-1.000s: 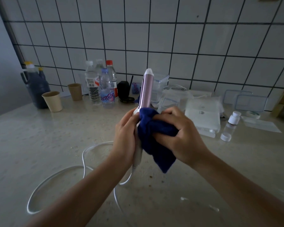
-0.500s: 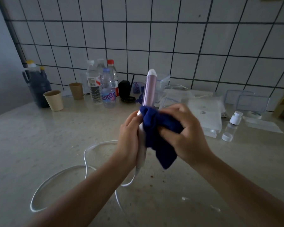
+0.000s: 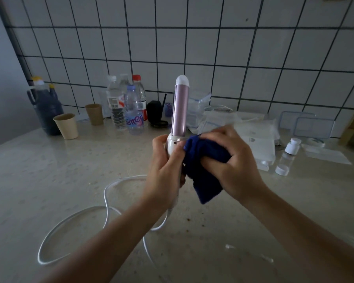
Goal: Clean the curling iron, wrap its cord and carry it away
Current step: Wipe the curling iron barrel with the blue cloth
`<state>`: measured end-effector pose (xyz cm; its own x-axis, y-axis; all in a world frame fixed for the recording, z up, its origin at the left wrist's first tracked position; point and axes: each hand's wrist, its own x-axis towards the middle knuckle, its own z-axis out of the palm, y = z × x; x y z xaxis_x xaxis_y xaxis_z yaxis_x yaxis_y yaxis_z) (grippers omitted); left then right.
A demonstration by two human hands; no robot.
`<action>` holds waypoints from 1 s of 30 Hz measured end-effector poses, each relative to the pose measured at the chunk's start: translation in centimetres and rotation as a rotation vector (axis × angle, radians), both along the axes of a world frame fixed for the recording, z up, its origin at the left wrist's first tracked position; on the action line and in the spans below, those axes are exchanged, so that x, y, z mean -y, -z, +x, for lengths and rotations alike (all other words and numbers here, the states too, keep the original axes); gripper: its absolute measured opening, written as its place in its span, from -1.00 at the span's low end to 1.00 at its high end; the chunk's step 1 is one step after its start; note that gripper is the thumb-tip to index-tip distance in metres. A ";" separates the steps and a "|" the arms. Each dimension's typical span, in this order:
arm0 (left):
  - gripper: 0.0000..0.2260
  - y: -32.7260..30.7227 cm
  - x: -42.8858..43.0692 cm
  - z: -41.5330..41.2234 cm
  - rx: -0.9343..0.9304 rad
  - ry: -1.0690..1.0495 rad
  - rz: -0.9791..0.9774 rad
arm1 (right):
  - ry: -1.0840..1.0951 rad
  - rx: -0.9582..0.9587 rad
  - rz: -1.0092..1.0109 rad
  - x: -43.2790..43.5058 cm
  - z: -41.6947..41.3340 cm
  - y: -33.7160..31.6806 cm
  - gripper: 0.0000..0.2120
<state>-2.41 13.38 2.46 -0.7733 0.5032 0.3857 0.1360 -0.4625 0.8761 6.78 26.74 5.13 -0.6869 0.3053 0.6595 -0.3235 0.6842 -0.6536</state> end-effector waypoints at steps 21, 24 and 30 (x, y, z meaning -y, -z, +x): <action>-0.71 -1.6 1.0 -1.4 0.457 0.175 -0.053 | -0.198 0.151 0.125 3.6 -0.1 2.9 -0.62; -0.68 -1.5 0.5 -1.0 0.477 0.215 -0.035 | -0.109 0.069 0.131 3.0 -0.2 2.2 -0.61; -0.62 0.0 0.1 -0.5 0.023 0.075 -0.232 | 0.171 -0.126 0.016 -0.1 0.0 -0.3 -0.65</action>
<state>-2.94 13.25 2.51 -0.7378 0.6326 0.2356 0.0876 -0.2564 0.9626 6.79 26.85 5.38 -0.5382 0.3988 0.7425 -0.2802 0.7462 -0.6039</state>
